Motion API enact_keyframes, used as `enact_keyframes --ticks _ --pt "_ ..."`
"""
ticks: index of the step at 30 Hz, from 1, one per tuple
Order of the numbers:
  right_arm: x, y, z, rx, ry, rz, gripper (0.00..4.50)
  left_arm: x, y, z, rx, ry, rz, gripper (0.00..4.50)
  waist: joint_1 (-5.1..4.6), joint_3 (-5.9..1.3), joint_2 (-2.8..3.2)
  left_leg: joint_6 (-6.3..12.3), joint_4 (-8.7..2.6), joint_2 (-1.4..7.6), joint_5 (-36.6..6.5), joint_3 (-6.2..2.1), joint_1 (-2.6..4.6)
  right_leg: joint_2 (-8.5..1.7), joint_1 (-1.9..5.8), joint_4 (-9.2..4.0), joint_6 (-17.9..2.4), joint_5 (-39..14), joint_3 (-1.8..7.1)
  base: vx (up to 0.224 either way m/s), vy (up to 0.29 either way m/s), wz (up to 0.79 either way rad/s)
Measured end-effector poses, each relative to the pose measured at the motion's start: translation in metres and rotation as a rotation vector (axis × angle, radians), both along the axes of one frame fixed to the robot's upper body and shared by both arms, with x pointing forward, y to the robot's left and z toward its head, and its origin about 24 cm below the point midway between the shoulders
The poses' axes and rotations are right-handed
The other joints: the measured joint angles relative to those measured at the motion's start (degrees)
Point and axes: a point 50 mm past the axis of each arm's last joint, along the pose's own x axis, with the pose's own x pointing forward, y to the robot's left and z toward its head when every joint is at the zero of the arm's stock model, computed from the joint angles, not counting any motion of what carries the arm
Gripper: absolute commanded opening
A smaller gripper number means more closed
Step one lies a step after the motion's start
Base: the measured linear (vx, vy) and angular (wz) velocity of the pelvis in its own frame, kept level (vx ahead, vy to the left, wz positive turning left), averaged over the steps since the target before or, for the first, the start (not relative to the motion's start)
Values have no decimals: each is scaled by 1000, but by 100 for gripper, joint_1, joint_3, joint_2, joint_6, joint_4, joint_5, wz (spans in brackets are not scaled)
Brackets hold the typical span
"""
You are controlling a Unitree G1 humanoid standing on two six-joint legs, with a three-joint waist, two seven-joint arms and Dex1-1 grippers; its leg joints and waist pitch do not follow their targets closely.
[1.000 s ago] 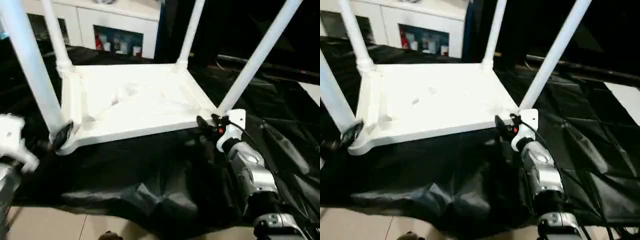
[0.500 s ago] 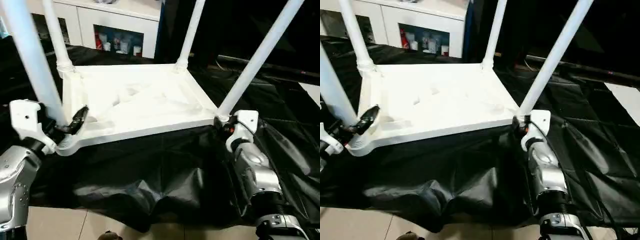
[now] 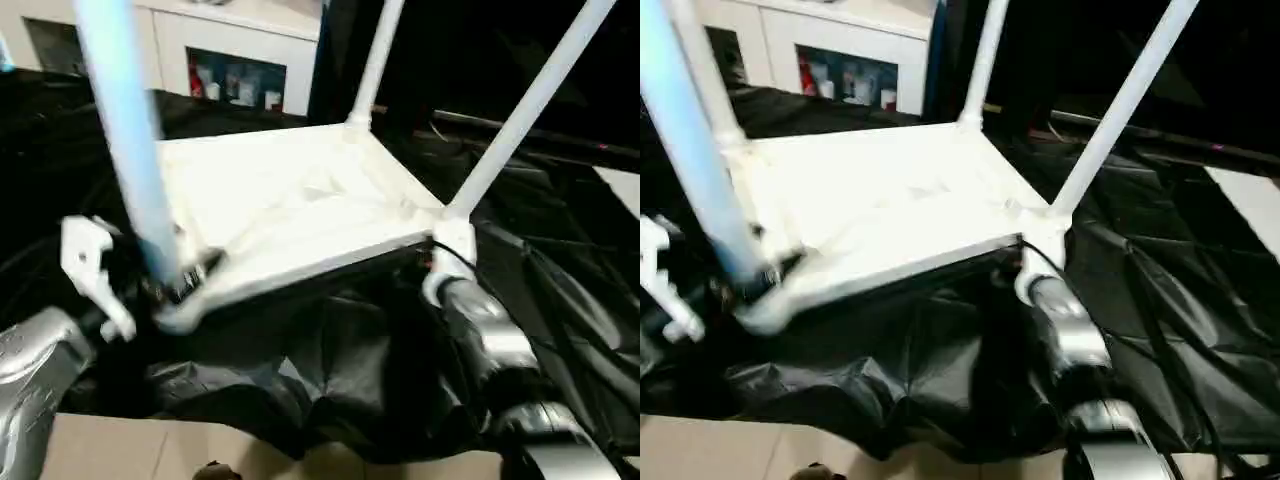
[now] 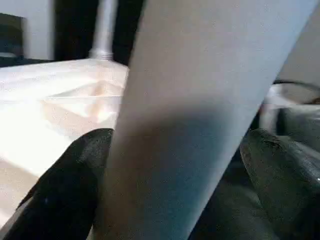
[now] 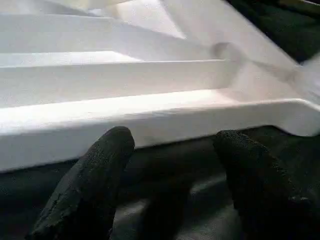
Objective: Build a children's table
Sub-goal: Rotate table base
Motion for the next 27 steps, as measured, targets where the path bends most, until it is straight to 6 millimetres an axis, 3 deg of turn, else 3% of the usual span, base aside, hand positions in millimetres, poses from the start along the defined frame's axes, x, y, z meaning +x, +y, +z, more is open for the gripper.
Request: enact_keyframes --ticks 9,16,27 --pt "0 20 -8 -11 45 105 312 -10 -15 8 -78 56 -134 447 -42 15 -32 -2 3 0 1 0 3 0 2 7 -1 1 2 0 0 0" --pt "2 47 -9 10 71 201 312 -11 -32 13 -134 64 -220 447 -241 21 -24 -4 5 2 2 0 2 0 -3 10 -7 6 1 0 0 0" --pt "-1 80 -5 74 70 366 312 -3 -61 19 -239 57 -315 447 -297 24 -23 -7 7 8 4 -1 0 4 -13 13 -18 15 0 0 0 0"
